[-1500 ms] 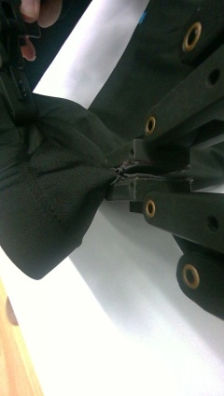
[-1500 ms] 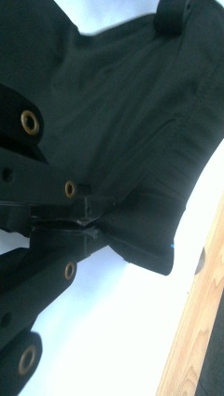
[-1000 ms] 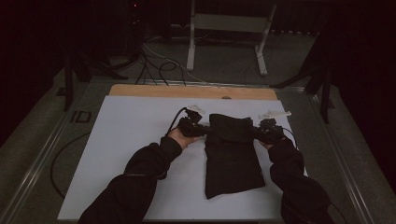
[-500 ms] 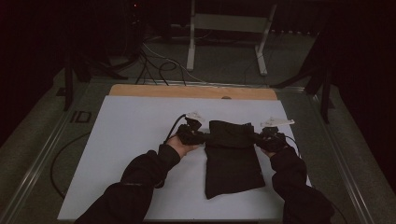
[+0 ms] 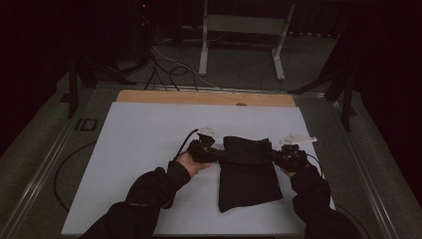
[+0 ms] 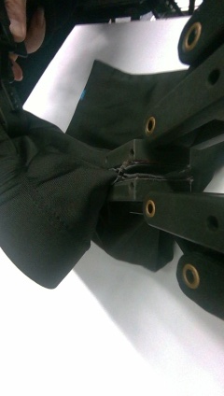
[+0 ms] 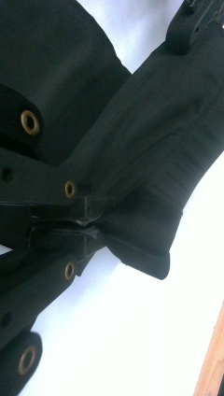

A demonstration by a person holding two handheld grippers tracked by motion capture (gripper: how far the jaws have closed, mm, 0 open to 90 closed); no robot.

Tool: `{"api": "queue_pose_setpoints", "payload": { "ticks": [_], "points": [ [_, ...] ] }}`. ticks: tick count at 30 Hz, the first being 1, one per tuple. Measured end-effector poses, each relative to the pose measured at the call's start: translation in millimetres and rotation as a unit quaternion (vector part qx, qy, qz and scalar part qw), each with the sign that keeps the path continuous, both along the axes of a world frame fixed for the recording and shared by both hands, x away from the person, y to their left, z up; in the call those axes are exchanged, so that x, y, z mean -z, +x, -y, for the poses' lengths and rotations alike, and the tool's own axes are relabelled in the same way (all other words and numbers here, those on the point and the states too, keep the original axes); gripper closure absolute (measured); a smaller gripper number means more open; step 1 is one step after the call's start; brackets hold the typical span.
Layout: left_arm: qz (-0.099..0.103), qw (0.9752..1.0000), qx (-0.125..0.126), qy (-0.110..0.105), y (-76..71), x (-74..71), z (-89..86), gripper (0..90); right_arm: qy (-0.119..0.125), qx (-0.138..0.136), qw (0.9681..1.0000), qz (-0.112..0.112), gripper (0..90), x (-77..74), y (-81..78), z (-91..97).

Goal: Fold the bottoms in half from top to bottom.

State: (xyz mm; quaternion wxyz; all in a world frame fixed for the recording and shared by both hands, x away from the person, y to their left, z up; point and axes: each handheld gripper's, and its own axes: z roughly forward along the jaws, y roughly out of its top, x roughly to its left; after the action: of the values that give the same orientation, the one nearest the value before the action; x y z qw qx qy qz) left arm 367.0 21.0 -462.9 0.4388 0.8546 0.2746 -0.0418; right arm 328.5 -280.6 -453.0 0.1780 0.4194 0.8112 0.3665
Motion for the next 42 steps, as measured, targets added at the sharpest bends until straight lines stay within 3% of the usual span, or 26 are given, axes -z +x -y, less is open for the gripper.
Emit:
{"api": "queue_pose_setpoints", "payload": {
  "ticks": [5,23,29,35,42],
  "points": [
    [-0.006,0.9999,0.008,-0.007,-7.6,-2.1,-2.1,86.3,-0.001,-0.006,1.0,0.005,86.6,-2.4,-10.1,1.3],
    [-0.003,0.9994,0.035,0.001,-33.3,-1.5,-6.2,86.2,-0.011,-0.024,0.9997,0.004,86.6,-0.7,-42.1,-2.9],
    [-0.007,0.9988,0.047,0.008,-44.2,3.3,-2.0,86.2,-0.01,-0.019,0.9997,-0.011,86.6,6.3,-49.1,0.0],
    [-0.005,0.9988,0.043,0.022,-49.2,11.5,0.7,86.1,-0.01,-0.022,0.9995,-0.019,86.5,15.5,-52.4,0.8],
    [-0.019,0.9988,0.038,0.026,-50.7,22.5,-3.2,86.0,-0.021,-0.03,0.9988,-0.034,86.5,25.1,-55.7,-1.3]
  ]
}}
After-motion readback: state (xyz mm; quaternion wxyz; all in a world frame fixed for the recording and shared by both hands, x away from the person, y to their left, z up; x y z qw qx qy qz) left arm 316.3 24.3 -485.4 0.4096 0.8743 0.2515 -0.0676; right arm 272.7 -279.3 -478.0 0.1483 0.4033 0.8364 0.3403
